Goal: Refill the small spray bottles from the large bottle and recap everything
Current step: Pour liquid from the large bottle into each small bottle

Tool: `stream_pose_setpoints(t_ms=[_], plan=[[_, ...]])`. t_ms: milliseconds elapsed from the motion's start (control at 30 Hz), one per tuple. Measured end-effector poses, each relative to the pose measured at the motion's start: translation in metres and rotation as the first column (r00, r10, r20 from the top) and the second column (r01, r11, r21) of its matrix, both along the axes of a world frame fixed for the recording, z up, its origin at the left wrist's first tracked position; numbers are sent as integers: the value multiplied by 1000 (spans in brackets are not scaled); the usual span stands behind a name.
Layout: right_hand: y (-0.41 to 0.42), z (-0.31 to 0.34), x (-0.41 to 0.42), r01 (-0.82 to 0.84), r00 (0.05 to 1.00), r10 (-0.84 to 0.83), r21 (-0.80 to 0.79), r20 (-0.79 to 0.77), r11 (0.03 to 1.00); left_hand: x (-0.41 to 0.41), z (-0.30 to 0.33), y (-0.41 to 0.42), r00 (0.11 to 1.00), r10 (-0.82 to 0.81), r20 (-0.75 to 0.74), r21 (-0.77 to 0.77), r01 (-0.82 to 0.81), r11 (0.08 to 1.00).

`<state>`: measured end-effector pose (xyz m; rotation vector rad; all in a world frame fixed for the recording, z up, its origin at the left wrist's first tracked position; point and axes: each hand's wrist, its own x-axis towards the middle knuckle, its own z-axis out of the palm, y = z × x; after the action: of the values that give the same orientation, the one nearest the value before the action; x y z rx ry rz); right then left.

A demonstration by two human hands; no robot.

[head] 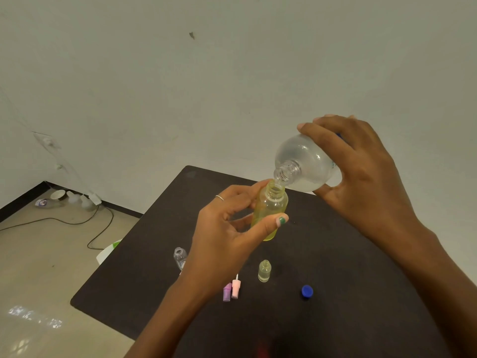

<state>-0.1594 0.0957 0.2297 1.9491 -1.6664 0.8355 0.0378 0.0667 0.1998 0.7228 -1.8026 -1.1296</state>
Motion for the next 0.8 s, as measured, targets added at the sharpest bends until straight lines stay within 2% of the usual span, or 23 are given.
stream_pose_setpoints(t_ms=[800], plan=[[-2,2,-2,17,1000,-18,-11,-12,1000,-2,0,-1,999,-15,-32,20,16,1000]])
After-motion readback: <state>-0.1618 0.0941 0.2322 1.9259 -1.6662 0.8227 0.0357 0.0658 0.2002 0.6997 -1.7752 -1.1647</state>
